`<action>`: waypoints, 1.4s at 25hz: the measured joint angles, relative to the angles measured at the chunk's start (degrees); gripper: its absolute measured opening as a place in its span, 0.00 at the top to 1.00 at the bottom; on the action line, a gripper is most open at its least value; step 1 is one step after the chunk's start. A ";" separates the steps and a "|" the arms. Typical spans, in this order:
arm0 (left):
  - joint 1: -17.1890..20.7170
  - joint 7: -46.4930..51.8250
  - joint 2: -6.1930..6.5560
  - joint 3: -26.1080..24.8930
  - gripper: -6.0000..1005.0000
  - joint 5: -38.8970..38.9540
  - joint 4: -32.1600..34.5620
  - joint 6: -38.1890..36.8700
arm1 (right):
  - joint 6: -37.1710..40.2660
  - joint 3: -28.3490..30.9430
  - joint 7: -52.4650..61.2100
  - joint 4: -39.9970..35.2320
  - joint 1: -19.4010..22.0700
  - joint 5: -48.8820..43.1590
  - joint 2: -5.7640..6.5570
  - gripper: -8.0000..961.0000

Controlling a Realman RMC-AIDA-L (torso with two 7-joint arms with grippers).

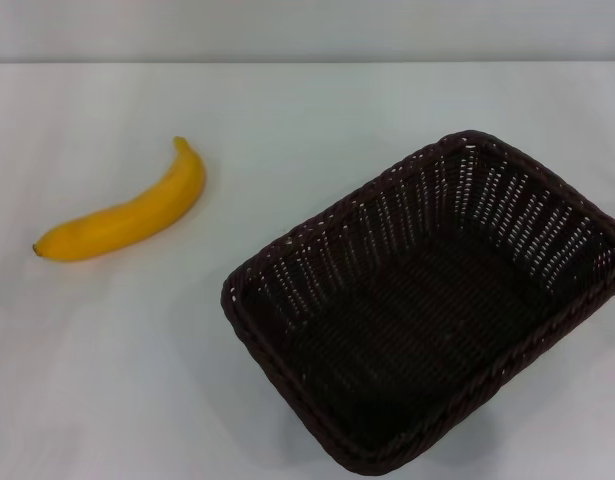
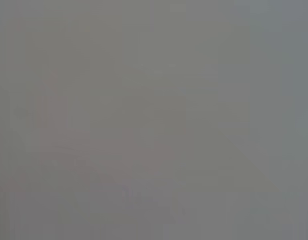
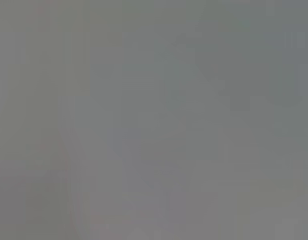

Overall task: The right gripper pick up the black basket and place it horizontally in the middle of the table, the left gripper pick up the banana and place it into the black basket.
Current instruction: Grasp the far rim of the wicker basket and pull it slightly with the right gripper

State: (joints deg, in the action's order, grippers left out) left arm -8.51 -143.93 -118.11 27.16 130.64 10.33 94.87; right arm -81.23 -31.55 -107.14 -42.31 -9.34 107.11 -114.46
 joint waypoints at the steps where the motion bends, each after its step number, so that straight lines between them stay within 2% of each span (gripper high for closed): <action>1: 0.18 2.38 0.27 0.02 0.11 -0.71 1.46 -1.05 | -0.05 -0.42 -0.07 -0.03 -0.08 -0.80 0.01 0.29; 5: 0.17 9.92 1.61 0.01 0.11 -4.43 6.25 -4.10 | -0.33 -1.17 -0.57 -0.43 -1.33 -4.85 -0.01 0.29; 10: -0.62 16.00 2.92 -0.01 0.11 -8.56 9.87 -6.46 | -0.96 -2.86 5.38 -9.09 -2.74 -11.13 -0.07 0.29; 13: -1.01 18.66 3.55 0.00 0.11 -11.05 10.77 -8.16 | -0.25 -4.13 15.34 -18.89 -4.07 -17.16 -0.07 0.29; 18: -0.92 26.61 5.45 -0.29 0.12 -17.60 12.96 -11.15 | -0.35 -5.95 38.72 -36.42 -11.47 -37.16 0.67 0.29; 20: -0.84 27.86 6.14 -0.32 0.12 -18.29 13.12 -11.36 | -2.68 -8.05 48.40 -40.89 -15.51 -45.42 1.73 0.29; 21: -0.82 28.50 6.60 -0.32 0.12 -18.43 13.16 -11.40 | -4.74 -9.46 53.19 -42.38 -17.93 -49.47 2.84 0.28; 22: -0.90 28.88 6.92 -0.26 0.12 -18.53 13.16 -11.41 | -6.55 -10.21 56.47 -42.52 -19.84 -51.70 3.78 0.28; 23: -0.93 28.99 7.06 -0.25 0.12 -18.54 13.23 -11.41 | -9.63 -11.33 60.99 -42.38 -22.87 -55.32 5.25 0.28; 24: -0.92 29.17 7.22 -0.25 0.12 -18.58 13.34 -11.38 | -11.21 -11.70 62.64 -41.85 -24.39 -56.47 5.79 0.28; 25: -0.79 29.36 7.40 -0.29 0.12 -18.59 13.48 -11.41 | -14.88 -12.40 65.99 -40.43 -28.06 -59.64 6.92 0.28; 27: -0.46 29.82 7.83 -0.31 0.12 -18.67 13.72 -11.90 | -19.54 -13.59 69.58 -38.13 -33.55 -64.01 7.65 0.27; 31: -0.08 30.36 8.62 -0.51 0.12 -19.35 13.73 -12.73 | -24.15 -16.40 74.42 -33.74 -41.95 -73.31 7.61 0.23; 35: 0.15 30.33 9.05 -0.54 0.12 -19.53 13.81 -12.88 | -26.29 -18.71 77.14 -28.11 -47.17 -80.17 6.36 0.21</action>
State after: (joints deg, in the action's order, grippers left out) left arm -8.36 -113.60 -109.06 26.62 111.11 24.14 81.99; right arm -107.52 -50.26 -30.00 -70.43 -56.51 26.93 -108.10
